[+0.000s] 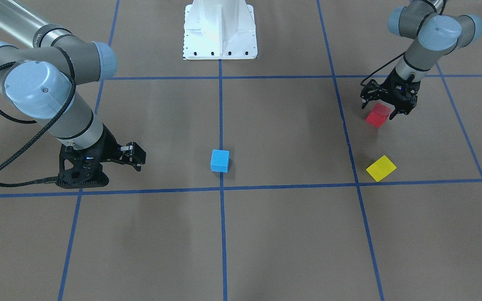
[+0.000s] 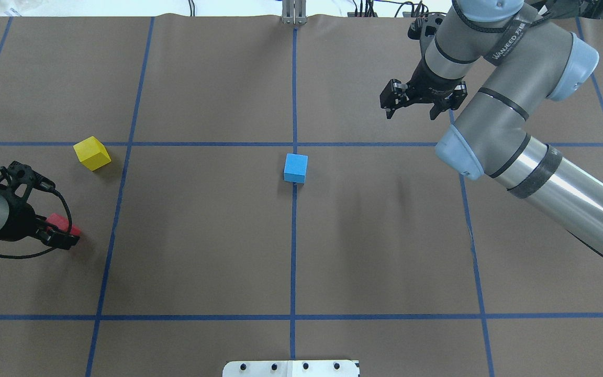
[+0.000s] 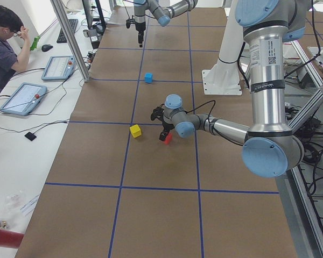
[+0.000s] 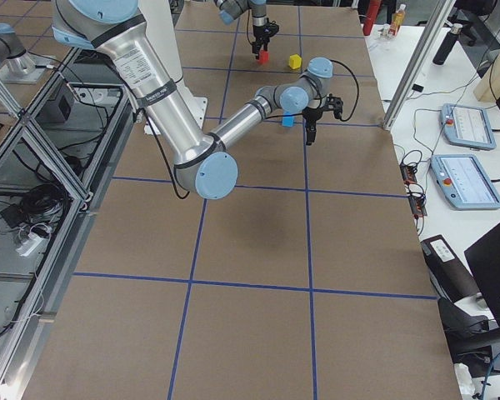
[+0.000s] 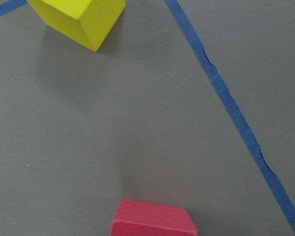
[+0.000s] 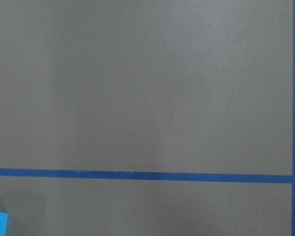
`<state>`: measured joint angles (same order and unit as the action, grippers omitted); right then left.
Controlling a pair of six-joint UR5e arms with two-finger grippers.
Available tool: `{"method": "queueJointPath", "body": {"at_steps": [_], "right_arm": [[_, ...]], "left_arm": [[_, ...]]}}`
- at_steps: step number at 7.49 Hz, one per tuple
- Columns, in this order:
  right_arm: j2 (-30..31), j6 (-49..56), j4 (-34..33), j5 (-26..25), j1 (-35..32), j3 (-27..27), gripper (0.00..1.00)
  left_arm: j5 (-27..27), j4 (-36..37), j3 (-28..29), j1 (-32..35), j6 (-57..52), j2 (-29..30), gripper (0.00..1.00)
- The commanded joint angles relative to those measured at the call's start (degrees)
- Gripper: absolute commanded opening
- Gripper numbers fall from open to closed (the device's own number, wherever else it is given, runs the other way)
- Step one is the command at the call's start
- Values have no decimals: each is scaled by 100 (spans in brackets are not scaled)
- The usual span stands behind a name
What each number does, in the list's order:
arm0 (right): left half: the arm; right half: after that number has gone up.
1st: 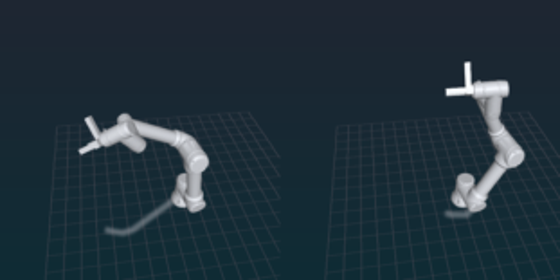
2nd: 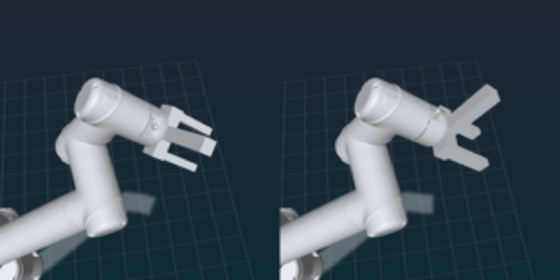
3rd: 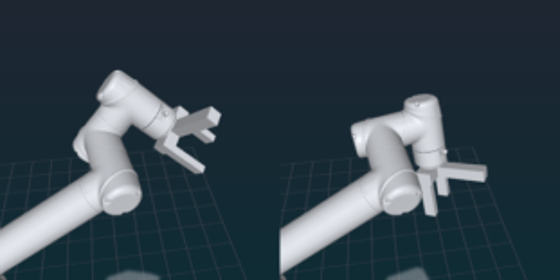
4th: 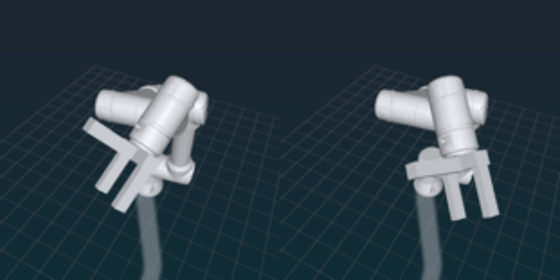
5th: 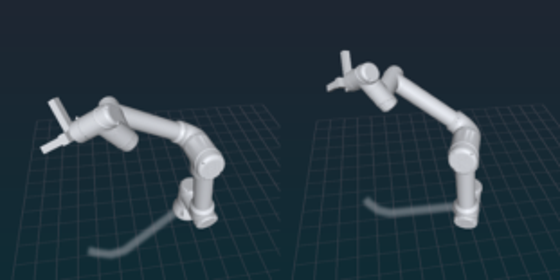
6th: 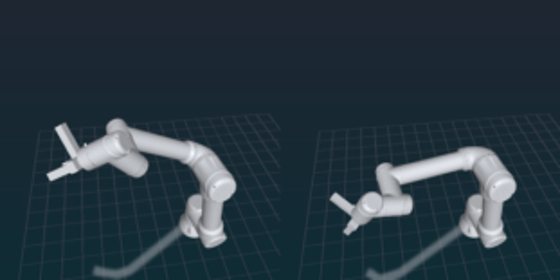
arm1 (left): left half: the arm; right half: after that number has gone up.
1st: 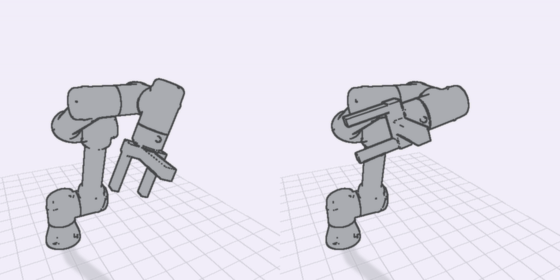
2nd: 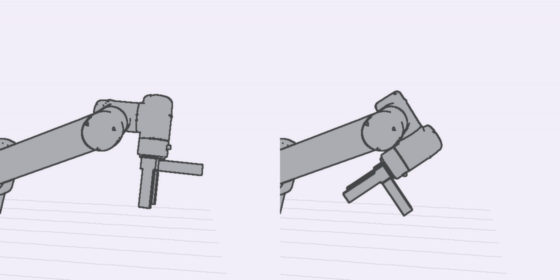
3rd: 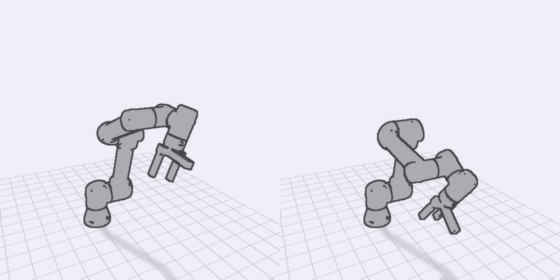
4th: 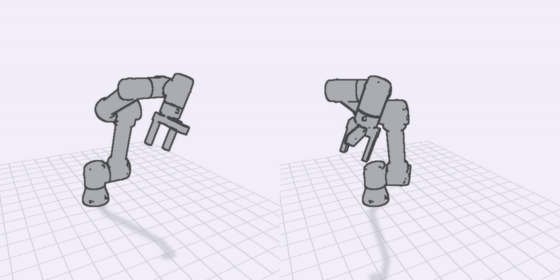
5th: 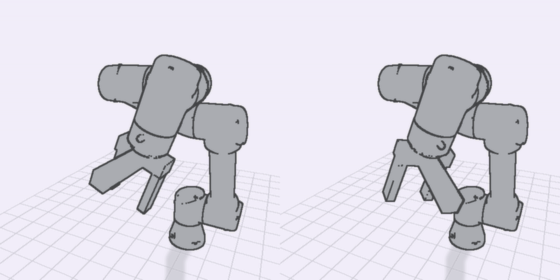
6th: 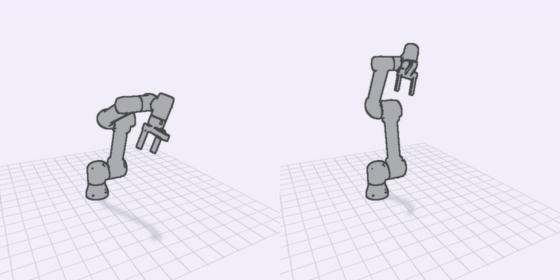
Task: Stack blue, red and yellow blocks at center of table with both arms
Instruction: 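Lower the left gripper onto the red cube and grasp it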
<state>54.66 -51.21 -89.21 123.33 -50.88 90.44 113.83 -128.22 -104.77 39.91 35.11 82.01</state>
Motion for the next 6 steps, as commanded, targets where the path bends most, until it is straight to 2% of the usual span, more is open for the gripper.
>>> {"method": "queueJointPath", "body": {"at_steps": [1, 2, 3, 4, 5, 6], "right_arm": [[0, -3, -9, 7, 8, 9, 99], [0, -30, -9, 7, 8, 26, 99], [0, -30, -9, 7, 8, 26, 99], [0, -30, -9, 7, 8, 53, 99], [0, -39, -9, 7, 8, 53, 99], [27, -21, -9, 25, -62, 114, 99]], "left_arm": [[42, -1, 62, 0, 13, -10, 94], [42, -2, 71, 0, 13, -10, 90], [34, -2, 80, 0, 30, -10, 73], [25, -10, 80, 0, 31, -10, 48], [-1, -2, 71, 0, 57, -18, 19], [77, -2, -42, 61, 179, -27, 0]]}}
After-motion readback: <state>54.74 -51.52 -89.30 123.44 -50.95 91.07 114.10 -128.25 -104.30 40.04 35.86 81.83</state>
